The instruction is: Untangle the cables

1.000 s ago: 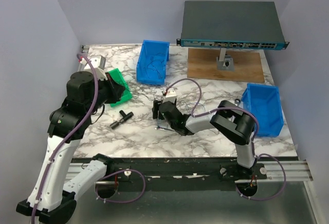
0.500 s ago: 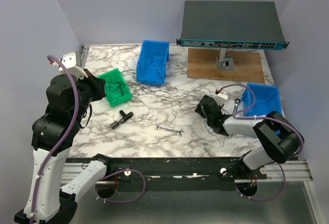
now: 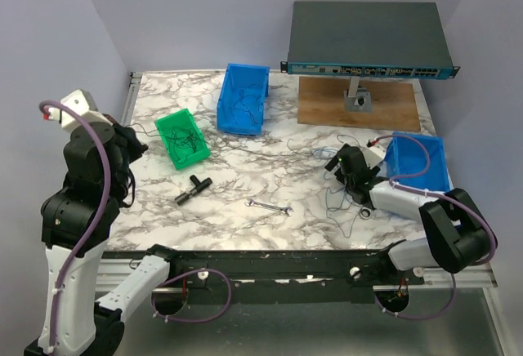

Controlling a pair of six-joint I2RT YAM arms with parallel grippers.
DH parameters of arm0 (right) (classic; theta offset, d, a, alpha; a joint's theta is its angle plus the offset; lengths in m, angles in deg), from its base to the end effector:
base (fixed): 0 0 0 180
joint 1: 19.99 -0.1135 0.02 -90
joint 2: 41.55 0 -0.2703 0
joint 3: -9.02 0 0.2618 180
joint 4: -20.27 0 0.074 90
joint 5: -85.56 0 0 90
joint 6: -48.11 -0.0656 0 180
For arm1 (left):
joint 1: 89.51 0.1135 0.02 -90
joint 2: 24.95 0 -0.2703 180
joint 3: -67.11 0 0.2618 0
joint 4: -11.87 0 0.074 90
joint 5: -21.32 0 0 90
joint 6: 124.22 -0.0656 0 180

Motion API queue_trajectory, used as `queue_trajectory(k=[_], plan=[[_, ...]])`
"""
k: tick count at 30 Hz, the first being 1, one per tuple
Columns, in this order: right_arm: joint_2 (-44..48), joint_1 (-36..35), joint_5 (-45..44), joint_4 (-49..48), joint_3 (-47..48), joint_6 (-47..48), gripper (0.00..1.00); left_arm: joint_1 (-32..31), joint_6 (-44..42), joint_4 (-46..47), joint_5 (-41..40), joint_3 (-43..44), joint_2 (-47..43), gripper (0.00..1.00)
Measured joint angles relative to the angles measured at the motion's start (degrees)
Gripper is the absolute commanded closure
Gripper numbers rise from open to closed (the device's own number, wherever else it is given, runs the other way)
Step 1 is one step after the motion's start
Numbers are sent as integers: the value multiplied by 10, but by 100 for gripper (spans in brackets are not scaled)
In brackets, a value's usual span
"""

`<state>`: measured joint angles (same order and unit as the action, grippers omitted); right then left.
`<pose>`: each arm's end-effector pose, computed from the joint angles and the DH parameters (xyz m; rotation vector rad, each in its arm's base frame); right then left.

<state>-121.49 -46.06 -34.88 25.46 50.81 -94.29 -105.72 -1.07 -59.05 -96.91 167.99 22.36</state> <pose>0.2604 0.0904 0.1283 0.7498 2.0761 0.1360 0.1220 -0.0031 0.4835 -0.5970 1.7394 -0.1420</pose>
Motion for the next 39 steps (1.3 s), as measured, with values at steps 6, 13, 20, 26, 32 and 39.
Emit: queue_trajectory(k=[6,13,20,26,32,39], plan=[[10,29,29,11,0,0,9,7,12,5,-61,-7,-43,100],[35,40,63,30,0,26,7,8,-7,58,9,-60,-54,100],[114,40,110,39,0,106,0,8,-35,82,89,-54,-6,100],[151,40,137,57,2,150,0,8,-50,104,154,-55,9,100],[151,40,173,110,34,165,0,8,-57,113,173,-55,10,100],[130,31,235,113,85,228,0,8,-66,113,172,-53,7,100]])
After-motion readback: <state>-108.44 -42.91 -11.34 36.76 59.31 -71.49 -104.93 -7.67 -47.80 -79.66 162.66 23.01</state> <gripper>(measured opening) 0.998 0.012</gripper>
